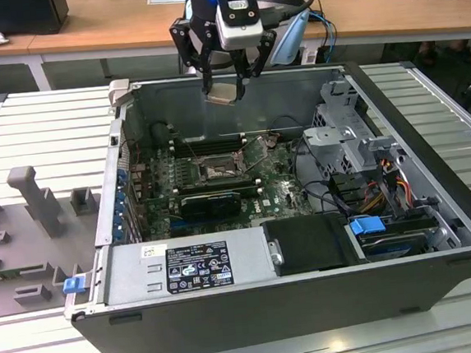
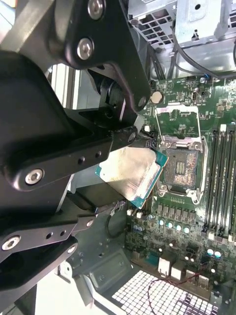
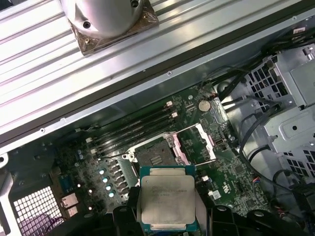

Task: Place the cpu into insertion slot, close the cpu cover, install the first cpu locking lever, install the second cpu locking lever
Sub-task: 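Place the cpu into insertion slot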

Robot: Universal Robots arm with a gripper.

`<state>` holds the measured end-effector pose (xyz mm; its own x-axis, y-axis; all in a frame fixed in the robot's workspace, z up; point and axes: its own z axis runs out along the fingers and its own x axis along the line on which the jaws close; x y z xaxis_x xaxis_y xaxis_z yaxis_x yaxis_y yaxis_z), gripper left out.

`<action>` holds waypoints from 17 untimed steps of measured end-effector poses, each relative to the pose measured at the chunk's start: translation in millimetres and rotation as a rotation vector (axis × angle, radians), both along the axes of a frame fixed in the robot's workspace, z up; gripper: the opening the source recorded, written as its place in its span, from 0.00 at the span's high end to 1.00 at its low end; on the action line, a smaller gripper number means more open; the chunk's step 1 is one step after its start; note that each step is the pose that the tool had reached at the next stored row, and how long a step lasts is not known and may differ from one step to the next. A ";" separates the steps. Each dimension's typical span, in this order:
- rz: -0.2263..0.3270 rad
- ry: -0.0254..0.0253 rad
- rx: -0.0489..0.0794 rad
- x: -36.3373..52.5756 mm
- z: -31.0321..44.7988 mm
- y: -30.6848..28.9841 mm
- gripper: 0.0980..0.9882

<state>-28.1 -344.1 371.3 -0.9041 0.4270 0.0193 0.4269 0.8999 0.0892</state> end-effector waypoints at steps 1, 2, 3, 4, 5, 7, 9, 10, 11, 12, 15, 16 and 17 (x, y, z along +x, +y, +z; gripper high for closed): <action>-0.004 0.0000 0.000 0.0 0.0 0.0 0.52; -0.012 0.0000 0.000 0.0 -0.1 0.0 0.52; -0.018 0.0000 0.000 0.0 -0.1 0.0 0.52; -0.022 0.0000 0.000 0.0 -0.1 0.0 0.52; -0.029 -0.0001 0.000 0.0 -0.2 0.0 0.52; -0.039 -0.0001 0.000 0.0 -0.2 0.0 0.52; -0.052 0.0000 0.000 0.0 -0.3 0.0 0.52; -0.068 -0.0001 0.000 0.0 -0.6 0.0 0.52; -0.093 -0.0001 0.000 0.0 -1.2 0.1 0.52; -0.125 0.0000 0.000 0.0 -1.9 0.0 0.52; -0.163 0.0001 0.000 -0.4 -2.4 0.0 0.52; -0.167 0.0000 0.000 -1.3 -2.5 0.0 0.52; -0.172 -0.0001 0.000 -3.1 -2.7 0.0 0.52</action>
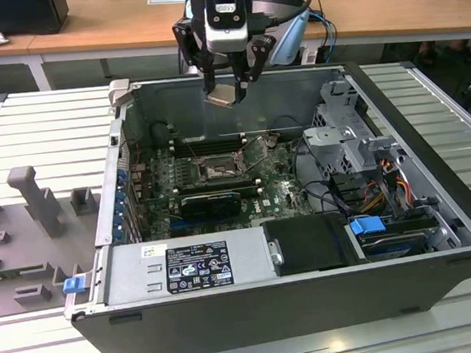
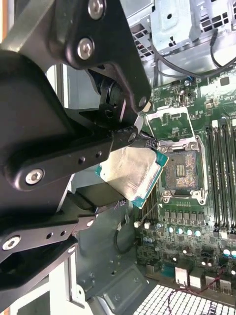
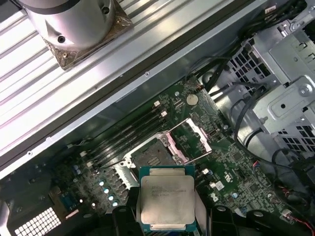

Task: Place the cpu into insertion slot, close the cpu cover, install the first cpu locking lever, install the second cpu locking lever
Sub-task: 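Place the cpu into insertion slot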

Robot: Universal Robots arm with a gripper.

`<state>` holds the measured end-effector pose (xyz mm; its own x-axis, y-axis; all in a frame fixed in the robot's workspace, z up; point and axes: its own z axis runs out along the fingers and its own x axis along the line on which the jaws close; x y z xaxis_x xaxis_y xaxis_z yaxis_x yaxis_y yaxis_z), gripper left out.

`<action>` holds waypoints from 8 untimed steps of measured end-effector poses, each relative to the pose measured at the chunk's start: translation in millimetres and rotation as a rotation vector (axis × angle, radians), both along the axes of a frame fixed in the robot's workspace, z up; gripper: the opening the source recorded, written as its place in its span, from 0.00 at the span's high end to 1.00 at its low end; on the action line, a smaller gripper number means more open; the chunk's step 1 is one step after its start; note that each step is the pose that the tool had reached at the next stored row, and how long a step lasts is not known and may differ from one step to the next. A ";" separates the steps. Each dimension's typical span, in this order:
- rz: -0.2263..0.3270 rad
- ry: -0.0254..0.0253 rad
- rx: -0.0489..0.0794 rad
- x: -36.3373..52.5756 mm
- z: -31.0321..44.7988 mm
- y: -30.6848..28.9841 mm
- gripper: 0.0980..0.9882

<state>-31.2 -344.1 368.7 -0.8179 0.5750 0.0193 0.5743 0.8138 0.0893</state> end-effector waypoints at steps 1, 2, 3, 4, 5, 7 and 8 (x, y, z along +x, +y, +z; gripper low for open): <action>-0.002 -0.0001 0.000 -1.1 -0.1 0.0 0.52; -0.004 0.0000 0.000 -1.9 -0.1 0.0 0.52; -0.006 0.0000 0.000 -2.4 -0.3 0.1 0.52; -0.008 -0.0001 0.000 -2.4 -0.7 0.1 0.52; -0.010 0.0000 0.000 -2.4 -1.8 0.0 0.52; -0.011 0.0000 0.000 -2.5 -3.7 0.0 0.52; -0.011 0.0001 -0.001 -2.5 -4.3 0.0 0.52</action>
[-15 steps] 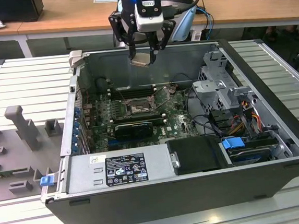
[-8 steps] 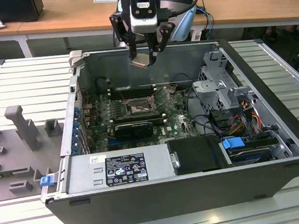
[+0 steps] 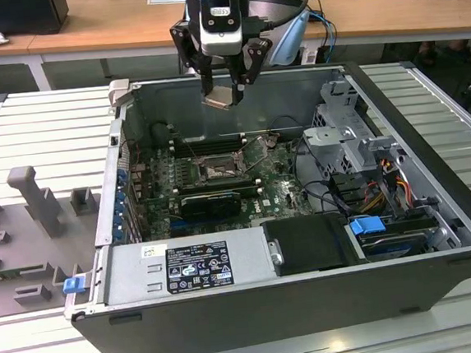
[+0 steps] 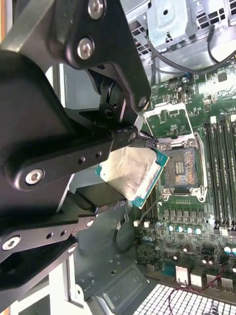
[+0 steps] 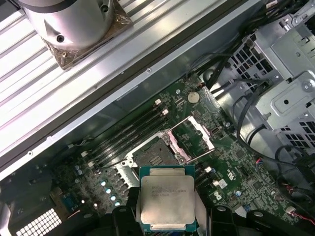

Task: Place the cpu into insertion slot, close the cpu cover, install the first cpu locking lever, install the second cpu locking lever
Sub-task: 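Place the cpu into insertion slot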

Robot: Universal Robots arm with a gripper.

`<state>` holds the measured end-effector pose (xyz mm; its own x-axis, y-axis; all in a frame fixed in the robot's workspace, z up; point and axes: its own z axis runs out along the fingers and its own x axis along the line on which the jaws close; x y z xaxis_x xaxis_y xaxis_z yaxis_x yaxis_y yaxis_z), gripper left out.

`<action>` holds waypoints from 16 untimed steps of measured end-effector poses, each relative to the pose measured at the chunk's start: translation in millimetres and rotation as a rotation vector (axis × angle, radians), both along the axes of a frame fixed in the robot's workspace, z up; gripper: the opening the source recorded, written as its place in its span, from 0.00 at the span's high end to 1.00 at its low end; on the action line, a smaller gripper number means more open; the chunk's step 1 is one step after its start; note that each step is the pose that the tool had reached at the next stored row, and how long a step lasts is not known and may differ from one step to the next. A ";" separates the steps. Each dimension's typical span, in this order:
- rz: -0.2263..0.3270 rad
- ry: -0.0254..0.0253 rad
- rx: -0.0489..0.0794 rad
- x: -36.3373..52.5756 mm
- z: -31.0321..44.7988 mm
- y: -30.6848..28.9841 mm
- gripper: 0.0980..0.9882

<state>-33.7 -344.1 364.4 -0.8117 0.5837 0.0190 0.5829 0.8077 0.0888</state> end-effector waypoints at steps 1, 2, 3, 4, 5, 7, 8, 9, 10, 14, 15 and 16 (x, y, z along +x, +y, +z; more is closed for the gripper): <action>0.000 0.0000 0.000 0.0 -0.8 0.0 0.52; 0.000 0.0000 0.000 0.0 -1.3 0.0 0.52; 0.000 0.0000 0.000 0.0 -1.7 0.0 0.52; 0.000 0.0000 -0.001 0.0 -2.0 0.0 0.52; 0.000 0.0001 -0.001 0.0 -2.0 0.0 0.52; -0.003 0.0000 -0.001 0.0 -2.2 0.0 0.52; -0.010 0.0000 -0.001 0.0 -2.3 0.0 0.52; -0.020 0.0000 -0.001 0.0 -2.4 0.0 0.52; -0.026 0.0000 -0.001 0.0 -2.4 0.0 0.52; -0.075 0.0000 0.000 0.0 -2.5 0.0 0.52; -0.083 0.0000 -0.001 0.0 -2.5 0.0 0.52; -0.091 0.0000 -0.001 0.0 -2.6 0.0 0.52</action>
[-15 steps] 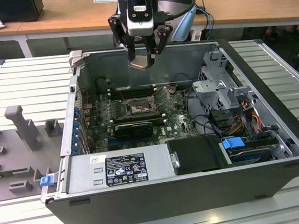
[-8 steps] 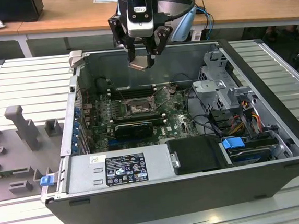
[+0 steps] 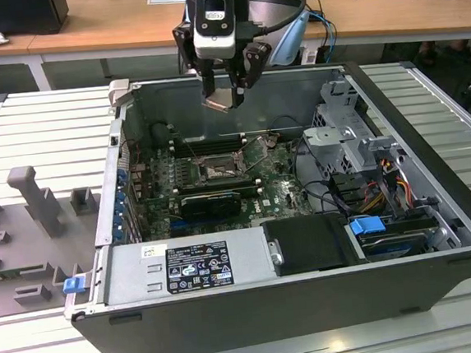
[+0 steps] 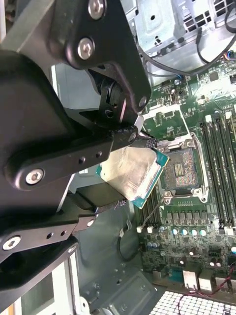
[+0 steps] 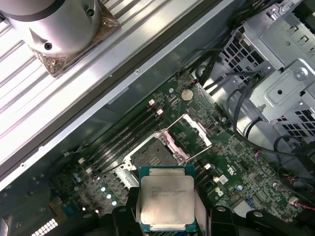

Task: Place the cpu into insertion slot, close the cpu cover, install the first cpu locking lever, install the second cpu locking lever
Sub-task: 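Place the cpu into insertion slot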

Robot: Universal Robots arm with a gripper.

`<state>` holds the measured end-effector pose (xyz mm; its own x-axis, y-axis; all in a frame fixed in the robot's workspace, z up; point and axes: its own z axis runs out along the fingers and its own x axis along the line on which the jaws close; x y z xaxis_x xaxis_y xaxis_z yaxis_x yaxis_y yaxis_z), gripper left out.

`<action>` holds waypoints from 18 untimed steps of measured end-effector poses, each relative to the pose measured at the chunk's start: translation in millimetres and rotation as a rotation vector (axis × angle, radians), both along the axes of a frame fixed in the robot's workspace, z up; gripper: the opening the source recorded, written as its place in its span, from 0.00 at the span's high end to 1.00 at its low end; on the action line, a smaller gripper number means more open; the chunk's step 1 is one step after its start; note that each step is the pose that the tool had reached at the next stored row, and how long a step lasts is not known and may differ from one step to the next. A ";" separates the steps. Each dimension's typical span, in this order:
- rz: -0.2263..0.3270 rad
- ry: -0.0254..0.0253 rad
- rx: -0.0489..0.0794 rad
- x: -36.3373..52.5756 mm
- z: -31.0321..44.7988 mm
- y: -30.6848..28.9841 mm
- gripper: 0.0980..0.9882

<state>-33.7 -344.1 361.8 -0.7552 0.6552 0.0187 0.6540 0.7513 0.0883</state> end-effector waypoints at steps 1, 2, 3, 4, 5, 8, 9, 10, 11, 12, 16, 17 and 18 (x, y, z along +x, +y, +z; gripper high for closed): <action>-0.011 0.0000 0.000 0.0 -0.1 0.0 0.52; -0.019 -0.0001 0.000 0.0 -0.1 0.0 0.52; -0.033 0.0000 0.000 0.0 -0.1 0.0 0.52; -0.040 0.0000 0.000 0.0 -0.2 0.0 0.52; -0.049 0.0000 0.000 0.0 -0.2 0.0 0.52; -0.074 0.0000 0.000 0.0 -0.3 0.0 0.52; -0.082 0.0000 0.000 0.0 -0.4 0.0 0.52; -0.092 0.0000 0.000 0.0 -0.4 0.0 0.52; -0.099 0.0000 0.000 0.0 -0.5 0.0 0.52; -0.112 0.0000 0.000 0.0 -0.5 0.0 0.52; -0.160 0.0000 0.000 0.0 -0.8 0.0 0.52; -0.169 0.0000 0.000 0.0 -0.9 0.0 0.52; -0.186 0.0000 0.000 0.0 -0.9 0.0 0.52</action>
<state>-33.7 -344.1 360.9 -0.6212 0.7834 0.0185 0.7815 0.6176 0.0881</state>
